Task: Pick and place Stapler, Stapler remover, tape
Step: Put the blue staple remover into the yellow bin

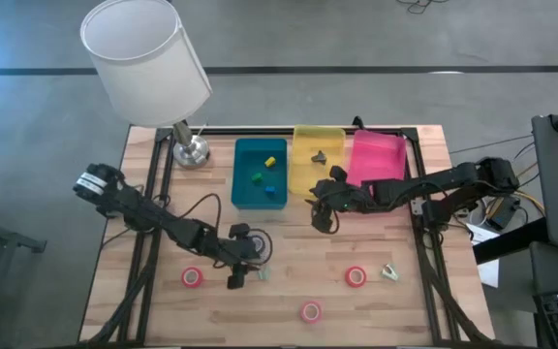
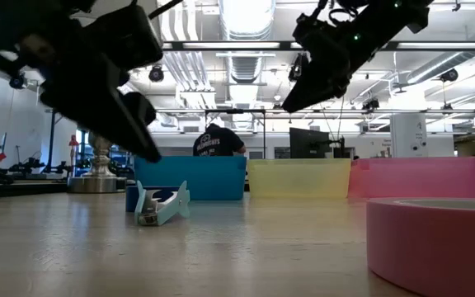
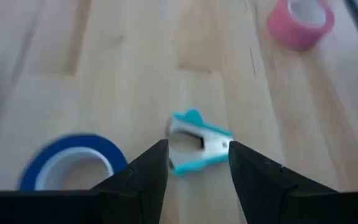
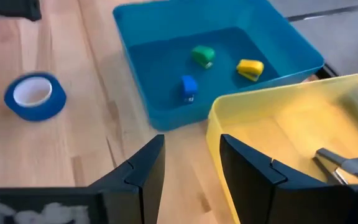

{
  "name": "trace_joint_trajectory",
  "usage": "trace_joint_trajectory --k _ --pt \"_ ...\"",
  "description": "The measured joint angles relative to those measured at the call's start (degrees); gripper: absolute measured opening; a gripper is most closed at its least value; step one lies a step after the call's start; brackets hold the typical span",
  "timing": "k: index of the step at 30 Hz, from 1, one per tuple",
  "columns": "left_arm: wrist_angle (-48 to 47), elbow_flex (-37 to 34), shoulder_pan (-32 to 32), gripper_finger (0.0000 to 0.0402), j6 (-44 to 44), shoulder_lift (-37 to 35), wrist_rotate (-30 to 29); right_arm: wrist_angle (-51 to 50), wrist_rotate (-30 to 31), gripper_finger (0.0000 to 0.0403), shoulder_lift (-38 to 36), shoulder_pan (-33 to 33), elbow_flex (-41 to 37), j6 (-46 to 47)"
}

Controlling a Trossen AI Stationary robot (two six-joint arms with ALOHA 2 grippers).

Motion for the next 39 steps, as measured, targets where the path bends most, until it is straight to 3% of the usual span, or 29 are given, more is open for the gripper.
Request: trace_joint_trajectory --k 6,12,20,25,29,39 --pt "0.0 0.0 -1.4 0.0172 12.7 2.4 -0.5 0.0 0.0 0.0156 1.9 0.0 0.0 -0.2" --pt "0.7 0.2 -1.4 0.0172 28.9 2.8 -6.6 0.0 0.0 0.016 1.8 -0.1 0.0 -1.2" --pt "0.9 3.4 -1.4 0.0172 43.4 2.8 0.0 0.1 0.0 0.015 1.7 0.0 0.0 -1.8" --pt "1.0 5.1 -0.5 0.0172 45.0 3.3 0.8 0.1 0.0 0.0153 1.7 0.0 0.0 -1.8" --pt "-0.2 7.5 -0.7 0.0172 50.9 5.9 1.9 0.0 0.0 0.0158 1.7 0.0 0.0 -1.8" --pt "-30.8 25.9 -0.3 0.0172 64.8 15.6 4.4 0.0 0.0 0.0152 1.7 0.0 0.0 -2.8"
